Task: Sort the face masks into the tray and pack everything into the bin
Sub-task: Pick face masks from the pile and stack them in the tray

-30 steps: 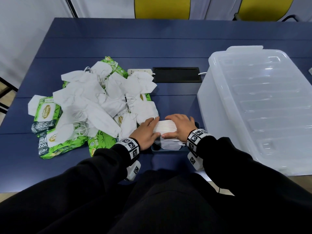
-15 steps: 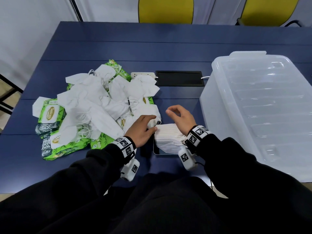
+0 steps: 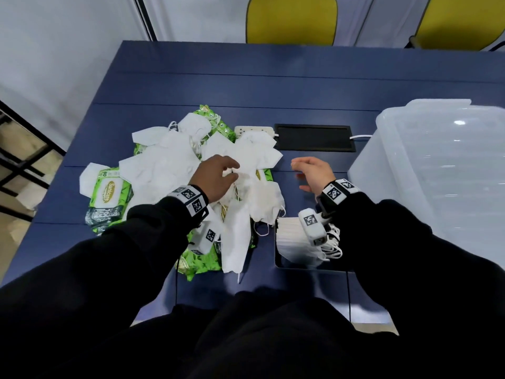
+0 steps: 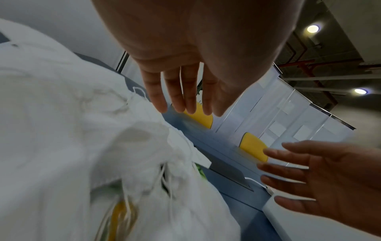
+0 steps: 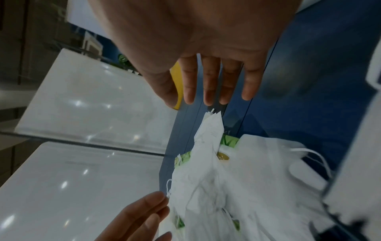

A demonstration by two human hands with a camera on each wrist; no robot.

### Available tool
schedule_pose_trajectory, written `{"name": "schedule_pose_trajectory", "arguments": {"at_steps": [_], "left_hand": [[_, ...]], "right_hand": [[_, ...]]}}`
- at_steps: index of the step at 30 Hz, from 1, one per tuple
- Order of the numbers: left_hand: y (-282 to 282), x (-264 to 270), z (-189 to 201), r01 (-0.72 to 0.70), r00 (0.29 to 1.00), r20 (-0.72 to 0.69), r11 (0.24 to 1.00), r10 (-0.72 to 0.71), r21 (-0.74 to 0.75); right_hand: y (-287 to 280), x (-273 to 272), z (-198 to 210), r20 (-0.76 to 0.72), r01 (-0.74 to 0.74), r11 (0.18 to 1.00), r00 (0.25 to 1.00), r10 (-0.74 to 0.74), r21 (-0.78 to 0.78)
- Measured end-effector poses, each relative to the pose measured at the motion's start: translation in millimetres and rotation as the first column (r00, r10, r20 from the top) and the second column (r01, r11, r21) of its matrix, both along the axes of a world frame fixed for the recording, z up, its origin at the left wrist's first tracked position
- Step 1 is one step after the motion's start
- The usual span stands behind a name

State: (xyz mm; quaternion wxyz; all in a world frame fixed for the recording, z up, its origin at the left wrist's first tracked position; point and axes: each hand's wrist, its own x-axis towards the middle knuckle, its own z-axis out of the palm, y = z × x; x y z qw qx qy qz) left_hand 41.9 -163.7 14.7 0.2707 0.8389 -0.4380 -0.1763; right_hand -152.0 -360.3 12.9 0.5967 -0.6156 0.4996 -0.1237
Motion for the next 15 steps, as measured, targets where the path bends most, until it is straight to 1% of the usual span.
{"name": "schedule_pose_trajectory", "arguments": {"at_steps": [2,4,10,15], "left_hand": [[-11.1,16.4,5.7,0.012,1.000,0.015,1.000,-0.012,0.002],[-23.6,34.0,9.7,0.033,0.999,0.029,0.999,-0.033,0.011],[-71.4,79.2,17.8,0.078,0.994,0.078,0.996,-0.082,0.050],[-118.1,111.5,16.0,0.082,0.995,0.054,0.993,-0.087,0.087]], "right_hand": [[-11.2,9.5,-1.0,-0.021,0.034,0.996,0.999,-0.032,0.077],[-22.5,20.5,-3.1,-0.046,0.058,0.992,0.998,-0.053,0.111],[-53.1,50.9,-3.8,-0.091,0.100,0.991,0.992,-0.092,0.086],[-77.5,78.8,-4.8,-0.135,0.089,0.989,0.988,-0.073,0.116]]}}
